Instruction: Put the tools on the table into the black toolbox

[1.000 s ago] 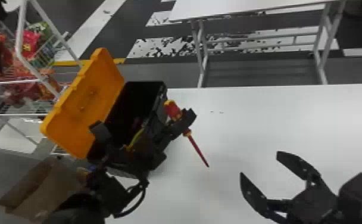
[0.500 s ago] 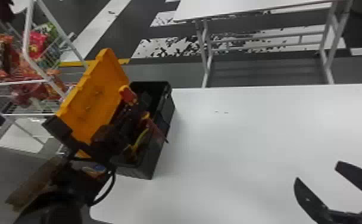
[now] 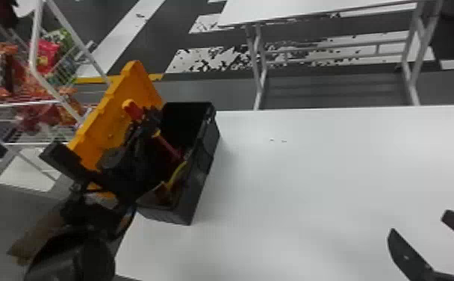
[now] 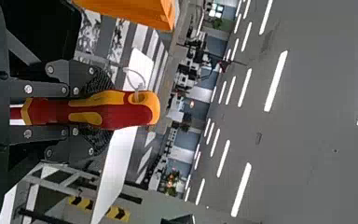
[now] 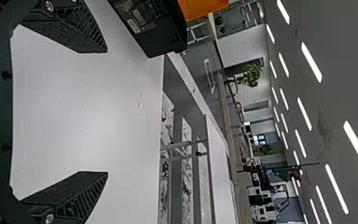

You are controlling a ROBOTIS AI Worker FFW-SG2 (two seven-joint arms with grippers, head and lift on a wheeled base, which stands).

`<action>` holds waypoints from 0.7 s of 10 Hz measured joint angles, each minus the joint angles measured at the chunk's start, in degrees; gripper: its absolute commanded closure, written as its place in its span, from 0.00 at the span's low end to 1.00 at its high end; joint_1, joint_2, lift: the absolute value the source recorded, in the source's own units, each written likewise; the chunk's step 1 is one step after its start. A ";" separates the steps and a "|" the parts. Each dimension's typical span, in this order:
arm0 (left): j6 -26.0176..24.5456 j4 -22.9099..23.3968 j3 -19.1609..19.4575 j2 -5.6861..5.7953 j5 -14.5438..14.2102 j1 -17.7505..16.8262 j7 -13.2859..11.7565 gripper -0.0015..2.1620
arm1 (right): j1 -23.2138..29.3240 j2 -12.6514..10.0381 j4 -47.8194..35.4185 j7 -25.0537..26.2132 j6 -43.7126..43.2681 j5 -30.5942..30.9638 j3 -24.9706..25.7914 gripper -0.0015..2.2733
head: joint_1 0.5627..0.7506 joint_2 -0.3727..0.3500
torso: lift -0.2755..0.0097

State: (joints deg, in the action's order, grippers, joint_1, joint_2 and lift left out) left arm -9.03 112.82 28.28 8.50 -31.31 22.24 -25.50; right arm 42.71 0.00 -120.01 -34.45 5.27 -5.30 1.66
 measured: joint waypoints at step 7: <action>15.10 -3.62 -1.89 -0.81 4.20 2.99 -0.03 0.01 | 0.53 0.00 1.48 -0.09 -2.92 -0.77 0.69 0.04 | 0.70 1.00 | 0.70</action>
State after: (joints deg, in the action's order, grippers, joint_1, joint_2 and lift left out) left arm 6.07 109.20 26.39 7.69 -27.11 25.23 -25.53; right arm 43.24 0.00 -118.53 -34.54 2.34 -6.06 2.36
